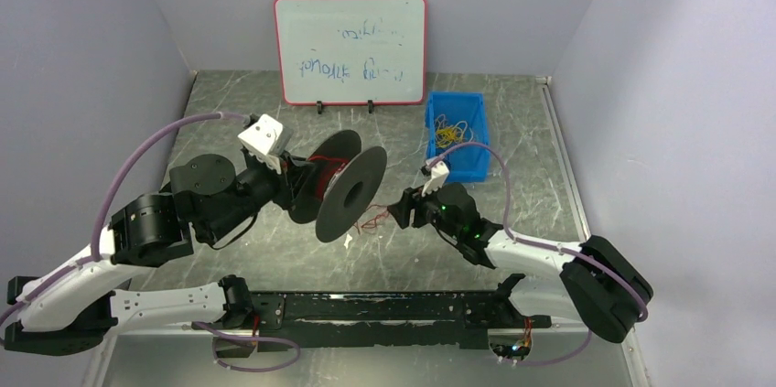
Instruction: Wrap the cables
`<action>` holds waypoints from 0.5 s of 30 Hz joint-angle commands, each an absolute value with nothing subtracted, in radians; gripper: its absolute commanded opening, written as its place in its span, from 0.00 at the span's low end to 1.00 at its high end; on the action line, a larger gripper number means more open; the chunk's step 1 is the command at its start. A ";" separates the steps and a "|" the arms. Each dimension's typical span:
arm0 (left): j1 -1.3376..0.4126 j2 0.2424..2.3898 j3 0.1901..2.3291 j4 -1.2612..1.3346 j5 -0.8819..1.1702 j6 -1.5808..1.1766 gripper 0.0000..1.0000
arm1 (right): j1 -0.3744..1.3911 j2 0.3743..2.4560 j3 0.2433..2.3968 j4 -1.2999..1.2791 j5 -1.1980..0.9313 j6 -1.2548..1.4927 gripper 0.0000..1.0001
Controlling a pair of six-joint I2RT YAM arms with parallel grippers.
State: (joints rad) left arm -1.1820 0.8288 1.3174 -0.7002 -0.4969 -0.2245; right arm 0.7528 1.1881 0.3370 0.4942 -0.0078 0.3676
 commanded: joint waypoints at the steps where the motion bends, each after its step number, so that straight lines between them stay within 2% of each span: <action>1: -1.186 0.822 1.373 -0.612 -0.551 -0.240 0.07 | 0.746 1.178 0.298 0.566 -0.033 0.395 0.63; 15: -1.186 0.830 1.393 -0.609 -0.569 -0.231 0.07 | 0.747 1.212 0.260 0.629 -0.116 0.408 0.62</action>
State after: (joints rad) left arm -1.1820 0.8413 1.3346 -0.7002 -0.5388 -0.2241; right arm 0.7525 1.1858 0.2672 0.5613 -0.0708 0.3923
